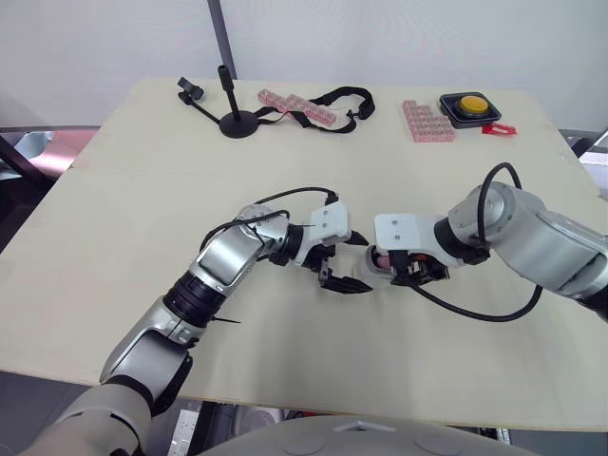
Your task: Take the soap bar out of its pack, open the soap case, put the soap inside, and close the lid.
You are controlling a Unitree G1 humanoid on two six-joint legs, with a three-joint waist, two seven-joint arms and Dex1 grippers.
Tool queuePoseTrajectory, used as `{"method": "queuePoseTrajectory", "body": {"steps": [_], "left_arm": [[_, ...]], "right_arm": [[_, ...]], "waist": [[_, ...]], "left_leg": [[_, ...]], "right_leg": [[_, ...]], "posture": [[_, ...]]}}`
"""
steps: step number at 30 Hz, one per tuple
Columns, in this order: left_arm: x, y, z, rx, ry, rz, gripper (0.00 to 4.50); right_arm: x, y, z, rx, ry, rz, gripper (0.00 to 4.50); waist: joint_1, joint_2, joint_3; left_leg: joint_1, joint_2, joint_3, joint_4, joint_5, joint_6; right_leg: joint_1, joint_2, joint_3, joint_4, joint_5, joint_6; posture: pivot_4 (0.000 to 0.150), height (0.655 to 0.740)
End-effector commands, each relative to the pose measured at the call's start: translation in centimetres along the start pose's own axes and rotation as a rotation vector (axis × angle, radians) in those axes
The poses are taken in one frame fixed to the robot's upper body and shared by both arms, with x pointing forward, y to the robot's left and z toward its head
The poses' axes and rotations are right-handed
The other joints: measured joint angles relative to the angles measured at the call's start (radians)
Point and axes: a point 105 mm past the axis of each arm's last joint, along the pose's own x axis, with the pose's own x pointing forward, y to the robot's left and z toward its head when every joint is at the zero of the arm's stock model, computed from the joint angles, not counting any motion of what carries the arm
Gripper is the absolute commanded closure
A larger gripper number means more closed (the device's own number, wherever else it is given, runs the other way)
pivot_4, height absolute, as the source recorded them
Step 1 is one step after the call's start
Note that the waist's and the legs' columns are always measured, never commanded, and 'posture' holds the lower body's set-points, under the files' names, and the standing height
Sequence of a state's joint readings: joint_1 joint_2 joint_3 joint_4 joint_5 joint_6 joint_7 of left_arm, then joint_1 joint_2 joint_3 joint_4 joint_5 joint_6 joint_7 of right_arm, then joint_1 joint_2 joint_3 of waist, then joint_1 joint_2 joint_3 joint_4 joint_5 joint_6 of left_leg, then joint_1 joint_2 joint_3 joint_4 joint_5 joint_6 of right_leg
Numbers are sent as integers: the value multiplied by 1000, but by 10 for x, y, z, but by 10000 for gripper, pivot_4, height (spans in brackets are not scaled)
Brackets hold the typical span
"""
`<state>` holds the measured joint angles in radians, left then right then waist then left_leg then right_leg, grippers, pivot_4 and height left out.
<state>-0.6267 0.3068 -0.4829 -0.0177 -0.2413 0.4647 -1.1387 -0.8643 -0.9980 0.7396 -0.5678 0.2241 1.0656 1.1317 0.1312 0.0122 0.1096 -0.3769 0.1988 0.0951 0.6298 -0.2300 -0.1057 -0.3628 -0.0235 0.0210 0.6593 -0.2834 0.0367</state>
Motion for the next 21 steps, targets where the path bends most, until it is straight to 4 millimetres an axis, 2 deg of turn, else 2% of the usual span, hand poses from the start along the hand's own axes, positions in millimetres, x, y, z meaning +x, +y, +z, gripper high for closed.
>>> {"method": "queuePoseTrajectory", "body": {"steps": [1,21], "left_arm": [[0,0,8,47,-21,14,48],[6,5,2,27,-19,56,48]], "right_arm": [[-4,-3,3,-23,-2,-20,24202],[-2,-3,2,-5,-9,-25,24202]], "waist": [[-1,0,0],[-3,0,0]], "left_leg": [[0,0,0,0,0,0],[1,0,0,1,0,0]], "right_leg": [[0,0,0,0,0,0],[0,0,2,2,0,0]], "posture": [[1500,7400],[1500,7400]]}}
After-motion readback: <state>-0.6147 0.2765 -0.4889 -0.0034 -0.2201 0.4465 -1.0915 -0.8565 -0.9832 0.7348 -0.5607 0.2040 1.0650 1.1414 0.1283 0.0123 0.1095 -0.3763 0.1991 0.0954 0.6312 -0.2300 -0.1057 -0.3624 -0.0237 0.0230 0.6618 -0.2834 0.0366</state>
